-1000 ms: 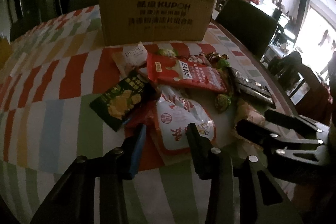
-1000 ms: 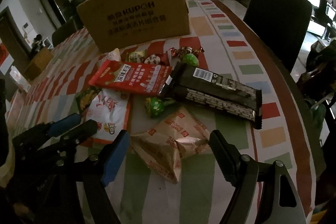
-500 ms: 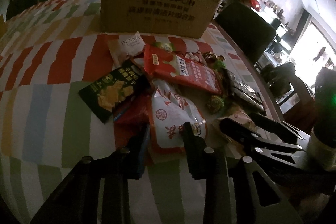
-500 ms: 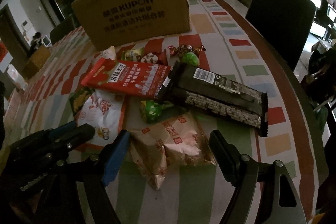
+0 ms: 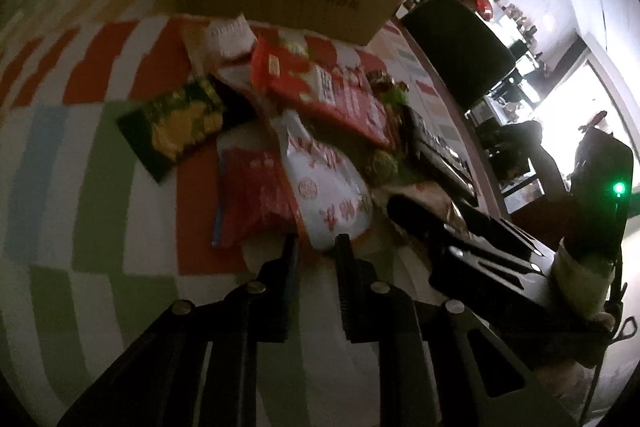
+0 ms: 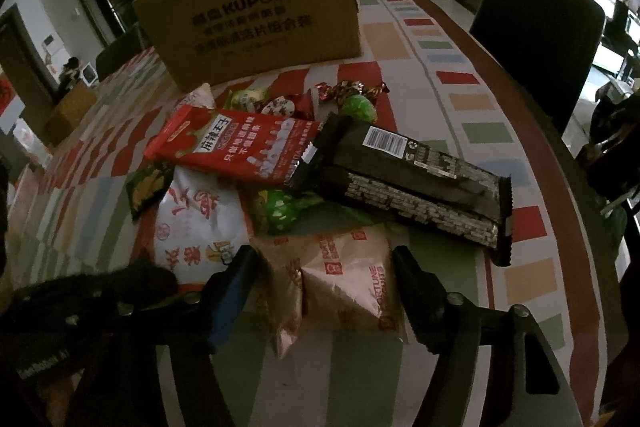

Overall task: Organize snacks
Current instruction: 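Move both tools forward and down toward the snack pile, then grasp the beige Fortune Biscuit bag with the right tool while the left tool grasps a red snack bag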

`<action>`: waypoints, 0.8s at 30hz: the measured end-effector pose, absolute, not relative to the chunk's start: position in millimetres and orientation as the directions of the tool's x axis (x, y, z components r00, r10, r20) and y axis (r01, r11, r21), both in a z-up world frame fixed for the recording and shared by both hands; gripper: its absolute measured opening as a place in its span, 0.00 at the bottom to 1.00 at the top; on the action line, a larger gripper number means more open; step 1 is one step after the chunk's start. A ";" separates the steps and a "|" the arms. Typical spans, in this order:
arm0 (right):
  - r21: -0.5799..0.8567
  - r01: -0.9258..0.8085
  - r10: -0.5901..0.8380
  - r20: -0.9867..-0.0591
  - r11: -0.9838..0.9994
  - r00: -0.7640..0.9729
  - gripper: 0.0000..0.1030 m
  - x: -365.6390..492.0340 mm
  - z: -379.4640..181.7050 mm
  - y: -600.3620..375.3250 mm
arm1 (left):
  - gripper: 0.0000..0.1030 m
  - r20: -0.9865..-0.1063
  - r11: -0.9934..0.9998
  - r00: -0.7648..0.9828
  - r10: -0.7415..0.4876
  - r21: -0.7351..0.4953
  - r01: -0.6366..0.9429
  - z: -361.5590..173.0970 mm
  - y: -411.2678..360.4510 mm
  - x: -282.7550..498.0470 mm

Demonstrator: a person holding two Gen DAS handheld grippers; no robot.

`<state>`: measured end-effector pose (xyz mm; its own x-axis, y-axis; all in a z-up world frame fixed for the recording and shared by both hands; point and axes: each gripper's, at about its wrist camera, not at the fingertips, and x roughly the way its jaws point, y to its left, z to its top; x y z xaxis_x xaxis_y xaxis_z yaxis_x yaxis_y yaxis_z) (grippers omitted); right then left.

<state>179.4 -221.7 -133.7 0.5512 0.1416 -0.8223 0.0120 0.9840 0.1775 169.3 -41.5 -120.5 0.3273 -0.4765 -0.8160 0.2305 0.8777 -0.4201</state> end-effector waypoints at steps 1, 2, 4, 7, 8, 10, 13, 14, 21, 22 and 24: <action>0.176 0.011 0.141 -0.822 0.984 0.552 0.63 178.6 -133.5 -222.1 | 0.17 -0.818 0.876 0.317 -0.481 -0.428 0.224 -121.2 -42.3 168.3; 0.174 0.009 0.141 -0.822 0.985 0.552 0.62 177.9 -132.8 -222.5 | 0.17 -0.816 0.871 0.308 -0.489 -0.439 0.220 -121.0 -42.9 166.6; 0.175 0.005 0.142 -0.820 0.985 0.554 0.58 176.4 -131.4 -223.5 | 0.16 -0.818 0.873 0.311 -0.485 -0.432 0.226 -118.7 -44.5 164.7; 0.176 0.001 0.146 -0.819 0.984 0.555 0.54 174.4 -130.9 -224.6 | 0.16 -0.832 0.901 0.354 -0.428 -0.364 0.235 -112.1 -44.9 162.6; 0.175 -0.002 0.146 -0.818 0.985 0.556 0.54 173.4 -130.5 -224.8 | 0.16 -0.834 0.909 0.369 -0.409 -0.340 0.240 -109.9 -44.6 161.4; 0.169 -0.005 0.143 -0.816 0.986 0.559 0.52 172.5 -129.5 -223.5 | 0.16 -0.837 0.923 0.400 -0.374 -0.291 0.253 -105.9 -42.7 158.8; 0.163 -0.016 0.143 -0.812 0.987 0.566 0.52 170.5 -126.7 -221.2 | 0.19 -0.828 0.938 0.479 -0.291 -0.148 0.315 -97.4 -41.0 154.6; 0.158 -0.021 0.141 -0.809 0.987 0.571 0.51 169.5 -125.2 -219.7 | 0.20 -0.816 0.931 0.512 -0.266 -0.081 0.355 -95.5 -42.2 153.5; 0.121 -0.050 0.128 -0.806 0.991 0.578 0.51 165.0 -119.9 -205.6 | 0.40 -0.796 0.802 0.537 -0.278 0.114 0.586 -101.4 -47.9 159.7; 0.117 -0.054 0.127 -0.808 0.992 0.576 0.51 164.6 -120.1 -203.4 | 0.43 -0.793 0.781 0.539 -0.284 0.134 0.609 -101.4 -49.8 160.8; 0.109 -0.055 0.121 -0.809 0.992 0.575 0.51 163.9 -120.1 -200.0 | 0.50 -0.787 0.738 0.543 -0.293 0.176 0.652 -101.8 -53.2 161.1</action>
